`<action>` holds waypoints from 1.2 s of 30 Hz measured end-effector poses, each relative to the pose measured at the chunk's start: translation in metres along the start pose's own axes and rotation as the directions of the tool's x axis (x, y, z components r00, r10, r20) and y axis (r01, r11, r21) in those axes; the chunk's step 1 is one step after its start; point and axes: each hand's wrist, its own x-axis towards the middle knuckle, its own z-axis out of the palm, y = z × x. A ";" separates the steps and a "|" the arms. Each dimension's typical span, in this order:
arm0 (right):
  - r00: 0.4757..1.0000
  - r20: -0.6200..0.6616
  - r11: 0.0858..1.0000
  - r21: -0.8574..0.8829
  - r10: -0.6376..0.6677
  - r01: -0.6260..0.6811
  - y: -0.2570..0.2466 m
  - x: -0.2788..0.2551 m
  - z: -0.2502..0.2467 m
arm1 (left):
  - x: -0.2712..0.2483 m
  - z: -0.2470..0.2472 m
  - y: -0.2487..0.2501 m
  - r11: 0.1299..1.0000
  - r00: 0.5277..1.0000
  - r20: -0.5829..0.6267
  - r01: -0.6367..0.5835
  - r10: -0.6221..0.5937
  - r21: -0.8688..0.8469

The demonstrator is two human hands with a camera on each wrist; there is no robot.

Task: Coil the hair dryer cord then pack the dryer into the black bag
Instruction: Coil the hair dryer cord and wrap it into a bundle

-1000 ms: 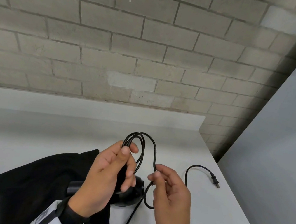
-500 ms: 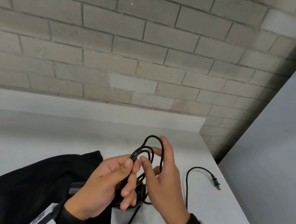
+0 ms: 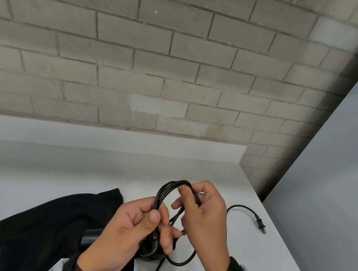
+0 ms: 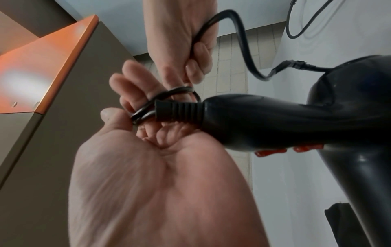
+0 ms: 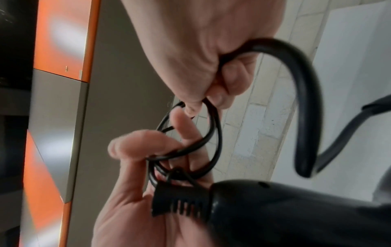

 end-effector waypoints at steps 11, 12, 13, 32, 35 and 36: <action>0.948 0.317 0.995 0.087 0.014 -0.044 -0.010 0.001 -0.032 | -0.002 0.001 0.005 0.999 0.997 -0.069 0.044 -0.043 0.020; 0.946 0.323 0.996 0.078 0.004 -0.031 -0.010 0.001 -0.034 | -0.002 0.001 0.004 0.999 0.996 -0.075 0.042 -0.040 0.018; 0.947 0.322 0.997 0.077 -0.011 -0.015 -0.010 0.001 -0.035 | -0.002 0.002 0.003 0.999 0.996 -0.083 0.039 -0.038 0.009; 0.733 0.220 0.527 -0.567 -0.644 0.633 0.020 0.010 -0.014 | -0.004 -0.016 0.005 0.994 0.992 0.086 0.086 -0.092 0.062; 0.793 0.203 0.593 -0.565 -0.574 0.573 0.019 0.010 -0.015 | -0.003 -0.022 0.005 0.985 0.986 0.134 0.076 -0.098 0.157; 0.818 0.207 0.616 -0.566 -0.537 0.547 0.019 0.009 -0.014 | -0.003 -0.023 0.005 0.982 0.985 0.139 0.077 -0.102 0.170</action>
